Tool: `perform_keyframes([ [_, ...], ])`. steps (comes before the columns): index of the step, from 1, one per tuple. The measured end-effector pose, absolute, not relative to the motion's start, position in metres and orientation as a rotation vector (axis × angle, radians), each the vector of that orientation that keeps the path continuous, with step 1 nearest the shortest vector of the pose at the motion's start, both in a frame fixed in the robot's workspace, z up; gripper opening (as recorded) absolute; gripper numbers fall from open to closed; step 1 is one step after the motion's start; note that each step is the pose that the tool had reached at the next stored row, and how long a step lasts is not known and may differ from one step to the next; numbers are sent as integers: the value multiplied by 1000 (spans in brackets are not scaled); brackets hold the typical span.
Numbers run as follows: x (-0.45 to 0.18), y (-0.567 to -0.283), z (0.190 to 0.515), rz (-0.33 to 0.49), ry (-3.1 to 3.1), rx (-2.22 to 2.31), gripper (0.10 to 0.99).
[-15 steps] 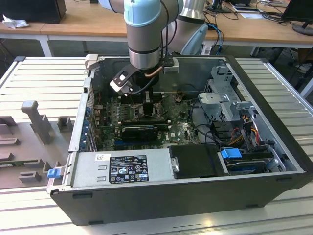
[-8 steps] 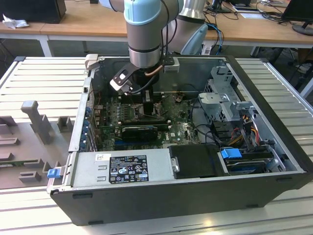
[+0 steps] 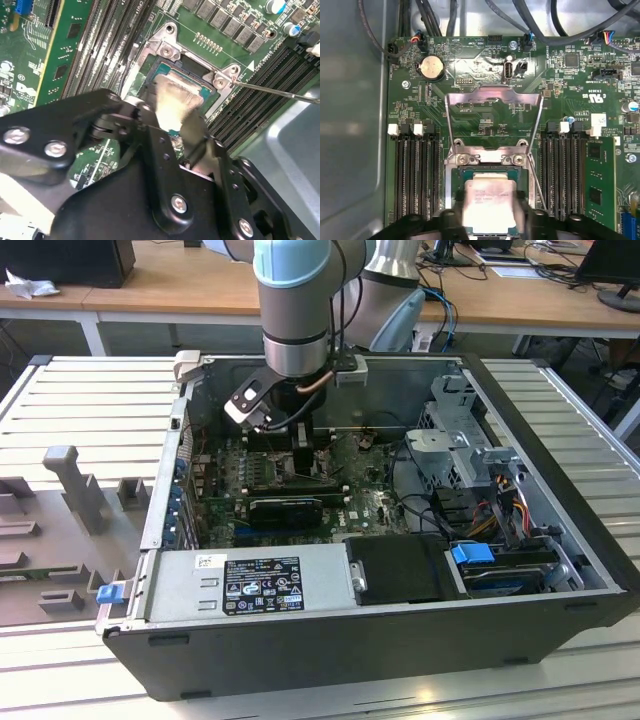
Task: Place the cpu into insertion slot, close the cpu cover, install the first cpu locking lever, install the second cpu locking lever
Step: 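Place the cpu into insertion slot, then close the cpu cover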
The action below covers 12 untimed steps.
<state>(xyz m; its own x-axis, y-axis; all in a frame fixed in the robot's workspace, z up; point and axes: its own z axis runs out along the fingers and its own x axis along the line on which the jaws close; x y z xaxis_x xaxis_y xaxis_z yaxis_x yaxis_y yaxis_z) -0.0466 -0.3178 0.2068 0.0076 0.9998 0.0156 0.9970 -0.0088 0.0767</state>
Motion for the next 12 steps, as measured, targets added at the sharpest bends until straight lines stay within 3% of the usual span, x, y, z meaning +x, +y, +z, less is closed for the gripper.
perform_keyframes([
  [1,-47,-319,207,101,2180,2199,400],
  [2,-47,-319,207,101,2180,2199,400],
  [3,-47,-319,208,101,2180,2199,341],
  [4,-47,-319,209,101,2180,2198,161],
  [5,-47,-319,215,100,2180,2198,106],
  [12,-39,-319,223,99,2180,2198,106],
])
